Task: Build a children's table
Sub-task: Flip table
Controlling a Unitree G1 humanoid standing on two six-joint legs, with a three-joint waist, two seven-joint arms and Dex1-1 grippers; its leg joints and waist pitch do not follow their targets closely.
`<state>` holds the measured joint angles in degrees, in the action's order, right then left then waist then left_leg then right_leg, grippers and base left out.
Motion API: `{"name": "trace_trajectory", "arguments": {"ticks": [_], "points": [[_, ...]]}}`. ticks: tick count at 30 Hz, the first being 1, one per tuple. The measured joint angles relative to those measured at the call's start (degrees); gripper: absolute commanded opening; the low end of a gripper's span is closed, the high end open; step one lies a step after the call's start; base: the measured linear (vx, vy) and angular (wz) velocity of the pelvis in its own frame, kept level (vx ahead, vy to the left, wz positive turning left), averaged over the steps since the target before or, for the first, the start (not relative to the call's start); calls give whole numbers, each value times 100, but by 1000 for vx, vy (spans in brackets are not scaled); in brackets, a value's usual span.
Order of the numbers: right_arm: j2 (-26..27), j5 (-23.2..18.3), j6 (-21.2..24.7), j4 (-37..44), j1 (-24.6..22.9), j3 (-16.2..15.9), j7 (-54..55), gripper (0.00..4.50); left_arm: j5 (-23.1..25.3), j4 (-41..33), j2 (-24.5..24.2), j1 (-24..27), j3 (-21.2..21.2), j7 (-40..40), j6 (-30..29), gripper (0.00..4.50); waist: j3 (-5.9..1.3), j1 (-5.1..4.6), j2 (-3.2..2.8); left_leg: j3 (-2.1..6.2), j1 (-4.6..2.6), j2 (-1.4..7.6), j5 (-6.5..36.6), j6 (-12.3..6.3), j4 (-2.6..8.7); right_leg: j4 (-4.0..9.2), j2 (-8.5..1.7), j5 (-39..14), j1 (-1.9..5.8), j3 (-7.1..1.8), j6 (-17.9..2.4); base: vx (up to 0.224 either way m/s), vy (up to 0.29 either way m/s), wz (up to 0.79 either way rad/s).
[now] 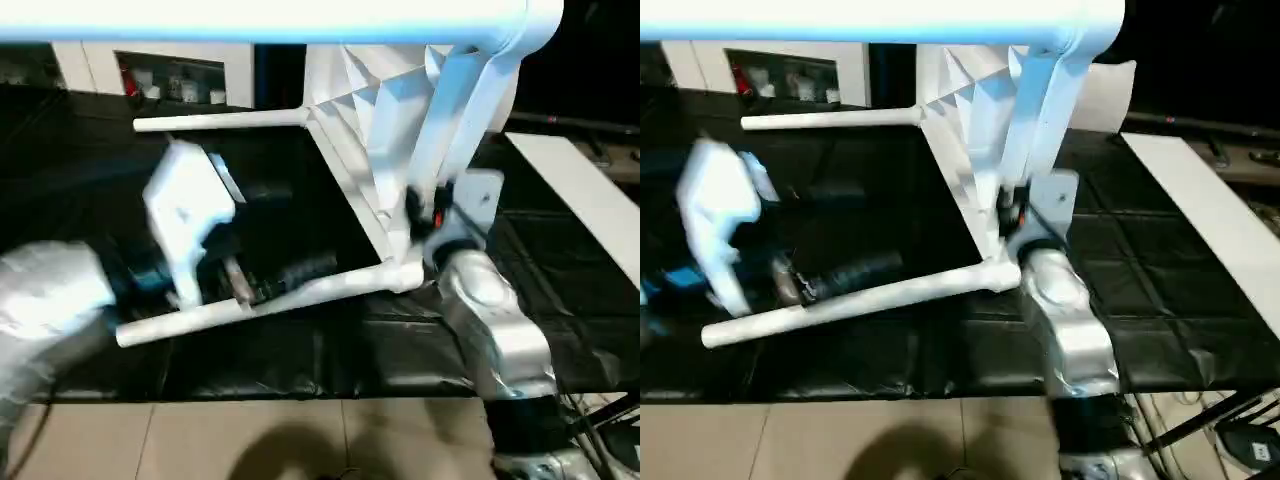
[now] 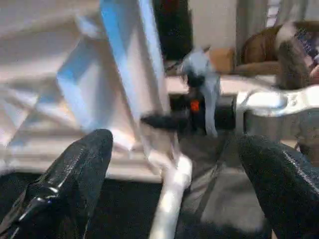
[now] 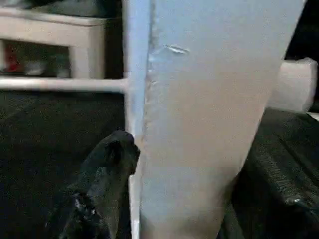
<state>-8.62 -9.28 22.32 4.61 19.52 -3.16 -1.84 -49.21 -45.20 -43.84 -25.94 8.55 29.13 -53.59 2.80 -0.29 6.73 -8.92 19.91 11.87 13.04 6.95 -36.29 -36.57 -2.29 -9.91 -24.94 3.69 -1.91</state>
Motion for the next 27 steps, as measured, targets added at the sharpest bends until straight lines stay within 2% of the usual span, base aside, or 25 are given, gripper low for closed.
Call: {"name": "trace_trajectory", "arguments": {"ticks": [2, 3, 6, 8, 11, 12, 16, 18, 21, 27], "points": [[-233, -2, -26, 51, -11, -24, -305, 332, -51, 26, -60, -204, 179, -1, 11, 450, -2, -1, 3, 3, 4, -2, 0, 0, -6, 2, -1, 0, 2, -1, 0, 0, 0, 0], [-289, -11, -37, 75, -20, -22, -420, 350, -47, 76, -73, -238, 193, 13, 23, 450, -3, 3, 6, 6, 8, -2, 0, -1, -9, 2, 0, 0, 1, 1, 1, 0, 0, 0], [-484, -93, -138, 11, -26, -22, -802, 366, 294, 261, -359, -439, 118, 182, 257, 450, -1, 12, 17, 23, 18, 1, 0, -1, -17, 2, 3, 0, 0, 13, 1, 0, 0, 0], [-625, -122, -259, -170, 33, -16, -1024, 393, 785, 342, -633, -661, 63, 324, 677, 450, -2, 16, 18, 25, 18, -1, 0, -1, -17, 6, 1, 0, 4, 13, 1, 0, 0, 0], [-657, -110, -312, -525, 214, -13, -1146, 416, 1378, 395, -706, -870, -83, 378, 1277, 450, -6, 42, 26, 28, 22, 0, 0, -1, -19, 5, 0, 0, 4, 14, 1, 0, 0, 0], [-674, -111, -357, -692, 305, 6, -1201, 437, 1706, 462, -792, -958, -187, 360, 1577, 450, -7, 51, 29, 29, 23, 0, 0, -2, -19, 3, -1, 0, 4, 14, 1, 0, 0, 0], [-704, -84, -432, -838, 385, 38, -1262, 448, 2572, 752, -1015, -1031, -225, 202, 2385, 450, -9, 66, 32, 31, 26, 1, 0, 0, -17, -3, -1, 0, 4, 16, 0, 0, 0, 0], [-696, -81, -438, -851, 378, 33, -1320, 448, 3111, 925, -1347, -908, -354, 124, 2708, 450, -13, 63, 38, 32, 29, 3, 1, 0, -17, -2, -1, 0, 3, 16, 0, 0, 0, 0], [-624, -83, -452, -868, 366, 33, -1326, 448, 3891, 1286, -1681, -754, -507, -83, 2979, 450, -13, 59, 38, 32, 25, 4, 1, -1, -17, -3, -3, 0, 4, 14, 0, 0, 0, 0], [-451, -86, -489, -735, 253, 21, -1293, 448, 4637, 1937, -1773, -692, -644, -271, 3328, 450, -17, 65, 43, 40, 15, 2, 0, 0, -17, -13, -5, 0, 6, 14, 0, 0, 0, 0]]}}
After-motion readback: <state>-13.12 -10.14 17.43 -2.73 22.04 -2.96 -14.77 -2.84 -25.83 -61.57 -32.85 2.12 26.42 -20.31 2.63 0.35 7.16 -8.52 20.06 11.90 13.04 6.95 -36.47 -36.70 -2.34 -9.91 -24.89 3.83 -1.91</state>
